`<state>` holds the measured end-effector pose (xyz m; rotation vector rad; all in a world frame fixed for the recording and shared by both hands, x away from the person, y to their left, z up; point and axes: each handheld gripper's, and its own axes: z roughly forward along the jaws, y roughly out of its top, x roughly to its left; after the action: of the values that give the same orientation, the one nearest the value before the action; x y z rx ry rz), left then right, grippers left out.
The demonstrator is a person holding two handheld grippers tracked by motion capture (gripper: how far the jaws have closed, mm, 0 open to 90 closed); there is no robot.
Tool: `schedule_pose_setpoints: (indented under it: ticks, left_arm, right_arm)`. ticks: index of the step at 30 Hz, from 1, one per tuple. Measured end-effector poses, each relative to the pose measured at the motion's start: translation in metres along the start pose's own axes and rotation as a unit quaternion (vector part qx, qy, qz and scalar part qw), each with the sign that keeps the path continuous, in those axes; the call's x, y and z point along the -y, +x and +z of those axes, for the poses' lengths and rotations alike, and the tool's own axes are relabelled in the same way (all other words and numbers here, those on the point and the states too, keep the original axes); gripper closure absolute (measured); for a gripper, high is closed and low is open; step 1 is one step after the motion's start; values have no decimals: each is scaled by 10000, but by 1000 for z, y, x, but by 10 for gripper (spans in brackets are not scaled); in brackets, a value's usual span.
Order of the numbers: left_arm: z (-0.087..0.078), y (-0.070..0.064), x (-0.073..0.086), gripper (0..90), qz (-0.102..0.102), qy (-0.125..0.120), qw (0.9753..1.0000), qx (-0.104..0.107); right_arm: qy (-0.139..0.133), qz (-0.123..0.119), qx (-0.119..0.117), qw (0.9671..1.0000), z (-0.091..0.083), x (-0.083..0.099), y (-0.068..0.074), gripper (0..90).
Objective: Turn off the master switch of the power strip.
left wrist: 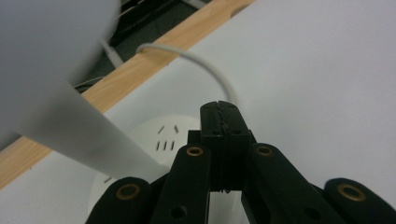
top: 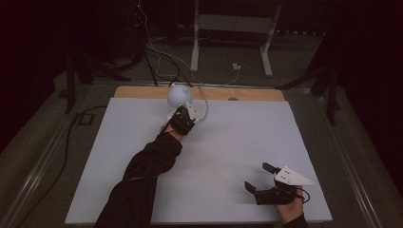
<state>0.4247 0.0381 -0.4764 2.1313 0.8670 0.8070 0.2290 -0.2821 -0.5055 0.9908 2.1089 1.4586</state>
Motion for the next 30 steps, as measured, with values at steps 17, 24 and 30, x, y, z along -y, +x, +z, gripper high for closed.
schedule_pose_setpoints:
  ticks: [17, 24, 30]
  left_arm:
    - [-35, -4, -10, 224, -340, 117, 9960, 819]
    - [-52, 0, -7, 20, -485, 163, 9884, 1428]
    - [-73, 3, -2, 4, -385, 112, 9884, 1467]
  right_arm:
    - [3, -2, 8, 10000, 0, 0, 0, 0]
    - [19, -1, 12, 10000, 0, 0, 1, 0]
    - [46, -13, 14, 10000, 1, 0, 2, 0]
